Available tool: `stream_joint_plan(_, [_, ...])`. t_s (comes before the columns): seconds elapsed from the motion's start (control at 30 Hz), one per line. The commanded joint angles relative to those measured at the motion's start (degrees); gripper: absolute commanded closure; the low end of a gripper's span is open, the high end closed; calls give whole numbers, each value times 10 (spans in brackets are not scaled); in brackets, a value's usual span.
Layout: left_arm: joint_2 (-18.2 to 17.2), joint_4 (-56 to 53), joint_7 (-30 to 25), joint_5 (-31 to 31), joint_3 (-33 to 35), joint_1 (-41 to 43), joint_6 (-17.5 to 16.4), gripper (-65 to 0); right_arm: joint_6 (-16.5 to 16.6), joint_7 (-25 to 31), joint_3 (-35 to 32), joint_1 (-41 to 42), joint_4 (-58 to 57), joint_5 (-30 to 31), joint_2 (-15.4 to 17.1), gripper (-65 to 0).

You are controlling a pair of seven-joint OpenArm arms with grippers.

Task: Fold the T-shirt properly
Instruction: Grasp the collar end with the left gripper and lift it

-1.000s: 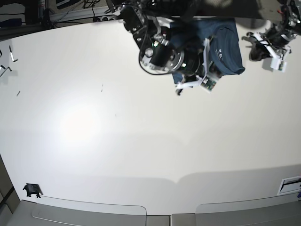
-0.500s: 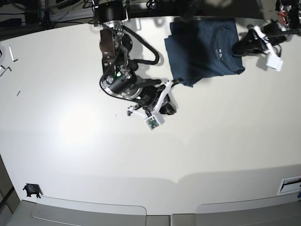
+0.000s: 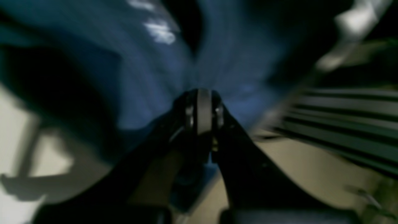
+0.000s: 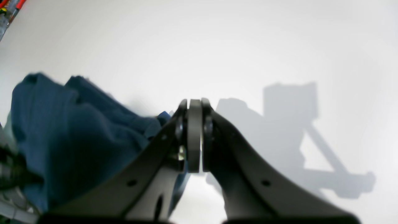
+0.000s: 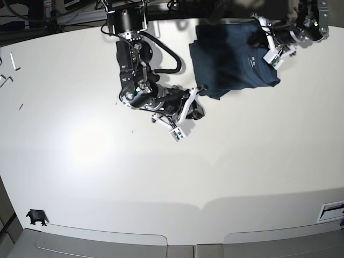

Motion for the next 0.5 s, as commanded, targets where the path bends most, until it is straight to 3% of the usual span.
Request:
stream_joint_plan(0.0, [-7, 8, -41, 19, -3, -1, 31, 0, 4, 13, 0, 11, 10, 15, -3, 0])
stream_joint_plan(0.07, [-6, 8, -104, 71, -3, -2, 78, 0, 4, 10, 0, 11, 10, 15, -3, 0])
stream_joint_plan(0.13, [-6, 8, -132, 87, -3, -13, 108, 0, 4, 7, 0, 11, 10, 15, -3, 0])
stream_joint_plan(0.47, [-6, 8, -152, 83, -3, -123, 147, 0, 30, -82, -22, -3, 10, 119, -15, 0])
